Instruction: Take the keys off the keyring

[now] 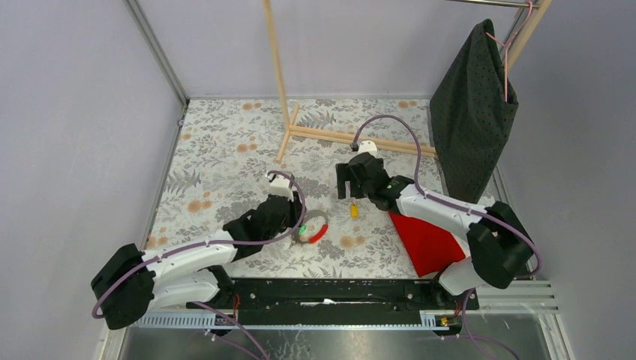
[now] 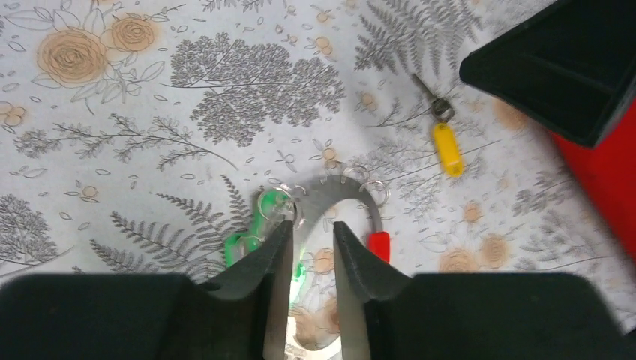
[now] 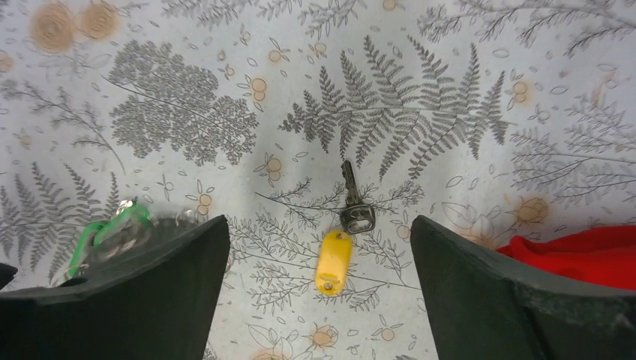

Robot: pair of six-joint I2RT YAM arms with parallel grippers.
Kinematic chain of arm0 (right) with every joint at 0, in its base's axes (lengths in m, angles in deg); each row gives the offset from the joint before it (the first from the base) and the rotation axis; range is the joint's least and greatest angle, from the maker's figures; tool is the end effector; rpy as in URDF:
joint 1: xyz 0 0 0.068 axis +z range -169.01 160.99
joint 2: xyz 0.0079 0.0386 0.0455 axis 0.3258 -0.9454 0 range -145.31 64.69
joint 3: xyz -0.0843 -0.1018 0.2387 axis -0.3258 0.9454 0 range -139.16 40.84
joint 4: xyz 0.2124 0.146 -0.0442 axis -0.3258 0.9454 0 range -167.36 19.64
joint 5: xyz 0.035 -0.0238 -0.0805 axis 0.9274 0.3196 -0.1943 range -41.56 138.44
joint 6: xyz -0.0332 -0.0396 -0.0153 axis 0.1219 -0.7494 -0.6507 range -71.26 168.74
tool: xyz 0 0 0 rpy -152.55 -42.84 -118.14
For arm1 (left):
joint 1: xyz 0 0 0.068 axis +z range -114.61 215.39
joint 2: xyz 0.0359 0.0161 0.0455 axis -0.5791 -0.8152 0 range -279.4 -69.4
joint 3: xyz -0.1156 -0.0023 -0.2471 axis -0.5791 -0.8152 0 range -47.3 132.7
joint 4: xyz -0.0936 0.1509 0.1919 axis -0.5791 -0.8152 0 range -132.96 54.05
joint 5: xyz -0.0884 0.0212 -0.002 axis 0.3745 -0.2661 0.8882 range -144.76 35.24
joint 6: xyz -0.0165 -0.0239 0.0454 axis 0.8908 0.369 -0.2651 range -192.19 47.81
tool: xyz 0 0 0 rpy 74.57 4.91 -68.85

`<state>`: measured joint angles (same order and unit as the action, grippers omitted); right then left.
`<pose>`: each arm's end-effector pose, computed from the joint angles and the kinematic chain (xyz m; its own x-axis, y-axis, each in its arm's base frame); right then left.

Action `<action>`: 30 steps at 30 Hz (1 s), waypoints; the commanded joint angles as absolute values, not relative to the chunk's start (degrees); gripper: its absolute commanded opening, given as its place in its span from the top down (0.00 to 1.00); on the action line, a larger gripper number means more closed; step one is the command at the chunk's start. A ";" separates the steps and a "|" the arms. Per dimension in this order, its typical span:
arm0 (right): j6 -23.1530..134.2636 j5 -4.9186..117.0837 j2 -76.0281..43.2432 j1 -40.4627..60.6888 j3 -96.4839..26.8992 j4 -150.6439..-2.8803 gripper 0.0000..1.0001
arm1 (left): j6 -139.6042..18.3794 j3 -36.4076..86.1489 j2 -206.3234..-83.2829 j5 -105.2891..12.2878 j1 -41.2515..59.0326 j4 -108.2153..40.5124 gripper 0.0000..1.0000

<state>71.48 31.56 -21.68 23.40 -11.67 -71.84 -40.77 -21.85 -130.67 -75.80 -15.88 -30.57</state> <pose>0.2460 0.2108 0.2218 -0.6174 -0.0630 -0.7841 -0.2613 0.9566 0.1289 0.1471 -0.1631 0.1960 -0.5492 -0.0930 -0.8305 0.2908 0.9104 -0.2942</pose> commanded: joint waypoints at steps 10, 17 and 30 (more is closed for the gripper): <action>72.69 30.95 -5.57 23.09 -15.29 -63.80 0.00 | -42.43 -8.51 -121.85 -73.80 -15.32 -45.04 0.01; 74.35 30.62 4.89 23.09 -14.03 -63.55 0.00 | -39.66 -1.24 -119.39 -74.76 -15.28 -52.87 0.01; 75.96 33.31 10.37 23.09 -16.60 -56.53 0.00 | -40.73 5.10 -118.90 -76.88 -15.30 -59.11 0.01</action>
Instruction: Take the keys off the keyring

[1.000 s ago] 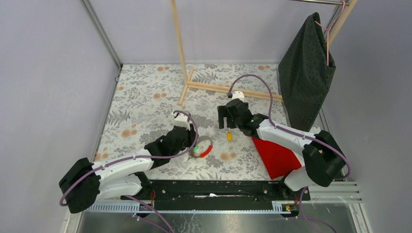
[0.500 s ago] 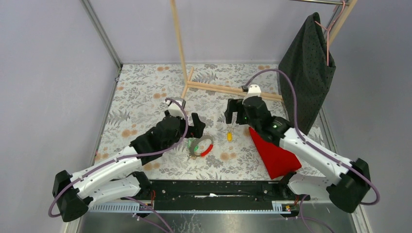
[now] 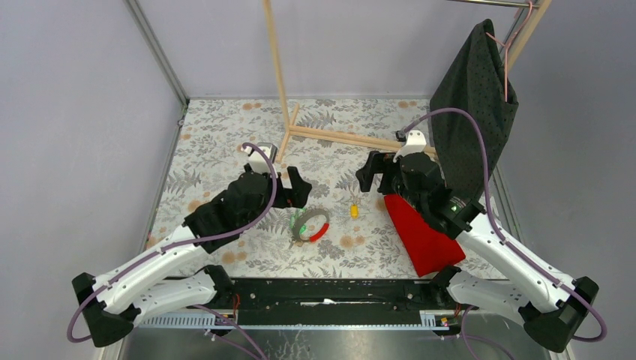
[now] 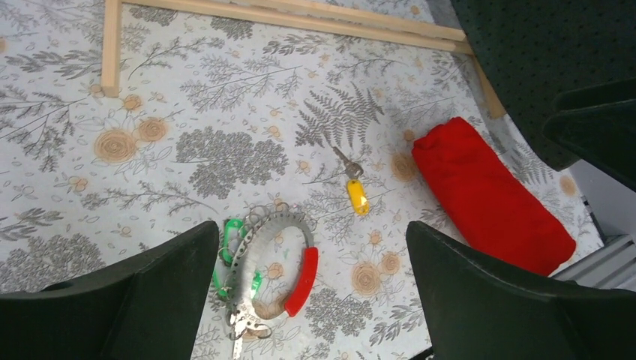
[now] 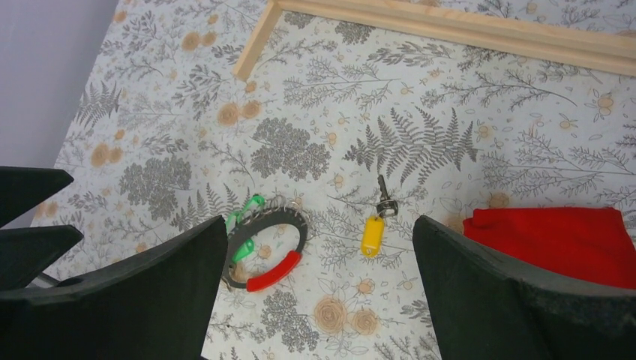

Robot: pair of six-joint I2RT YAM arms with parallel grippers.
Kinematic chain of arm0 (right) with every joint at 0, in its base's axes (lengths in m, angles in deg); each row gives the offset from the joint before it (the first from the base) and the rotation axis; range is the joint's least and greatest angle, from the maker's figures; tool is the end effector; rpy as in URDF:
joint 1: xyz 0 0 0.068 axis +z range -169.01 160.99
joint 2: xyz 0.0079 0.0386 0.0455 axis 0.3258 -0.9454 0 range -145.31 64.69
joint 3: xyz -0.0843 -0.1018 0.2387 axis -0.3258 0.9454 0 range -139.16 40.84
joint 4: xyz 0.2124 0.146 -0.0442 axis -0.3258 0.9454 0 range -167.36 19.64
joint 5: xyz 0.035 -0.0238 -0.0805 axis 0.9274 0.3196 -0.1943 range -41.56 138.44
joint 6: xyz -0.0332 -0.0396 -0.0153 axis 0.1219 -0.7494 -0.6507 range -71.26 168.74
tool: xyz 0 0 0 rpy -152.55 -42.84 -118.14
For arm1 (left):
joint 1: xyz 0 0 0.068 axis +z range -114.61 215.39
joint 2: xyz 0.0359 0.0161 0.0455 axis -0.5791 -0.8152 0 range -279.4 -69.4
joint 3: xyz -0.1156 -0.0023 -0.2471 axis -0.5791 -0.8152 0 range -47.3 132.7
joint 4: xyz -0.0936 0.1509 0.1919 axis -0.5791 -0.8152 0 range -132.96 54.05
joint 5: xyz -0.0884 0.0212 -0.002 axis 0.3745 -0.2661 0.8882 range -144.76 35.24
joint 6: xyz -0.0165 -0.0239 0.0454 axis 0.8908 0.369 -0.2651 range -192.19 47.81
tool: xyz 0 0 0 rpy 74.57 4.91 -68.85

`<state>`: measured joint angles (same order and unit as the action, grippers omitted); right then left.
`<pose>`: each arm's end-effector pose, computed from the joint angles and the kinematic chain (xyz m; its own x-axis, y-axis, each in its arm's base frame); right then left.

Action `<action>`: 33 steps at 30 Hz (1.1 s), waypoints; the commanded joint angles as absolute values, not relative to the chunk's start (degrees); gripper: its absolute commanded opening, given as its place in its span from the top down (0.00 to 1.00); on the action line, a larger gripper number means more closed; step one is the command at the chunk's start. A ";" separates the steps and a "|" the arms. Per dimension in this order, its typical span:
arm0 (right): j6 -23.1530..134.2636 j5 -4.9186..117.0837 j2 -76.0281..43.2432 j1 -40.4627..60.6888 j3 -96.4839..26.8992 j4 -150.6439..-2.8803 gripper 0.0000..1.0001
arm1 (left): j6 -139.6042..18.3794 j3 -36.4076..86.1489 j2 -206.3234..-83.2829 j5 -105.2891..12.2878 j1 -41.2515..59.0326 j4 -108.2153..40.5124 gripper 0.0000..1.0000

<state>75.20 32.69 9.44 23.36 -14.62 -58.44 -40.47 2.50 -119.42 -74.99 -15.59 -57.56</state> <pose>0.1667 0.1391 0.3566 -0.4165 0.2005 -0.8867 -0.3051 0.8880 0.3441 0.1325 -0.1439 0.3350 -0.4762 -0.1960 -0.8572 0.3250 0.8666 -0.3787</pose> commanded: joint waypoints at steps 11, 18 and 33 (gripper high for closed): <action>76.73 34.59 8.83 23.08 -16.55 -57.30 0.00 | -40.22 5.75 -120.37 -81.27 -15.32 -62.20 0.01; 76.90 34.97 7.94 23.13 -16.54 -57.85 0.00 | -38.90 5.52 -120.21 -82.67 -15.32 -62.75 0.01; 76.52 35.08 8.09 23.09 -16.09 -57.75 0.00 | -38.01 5.27 -120.28 -83.30 -15.32 -62.93 0.01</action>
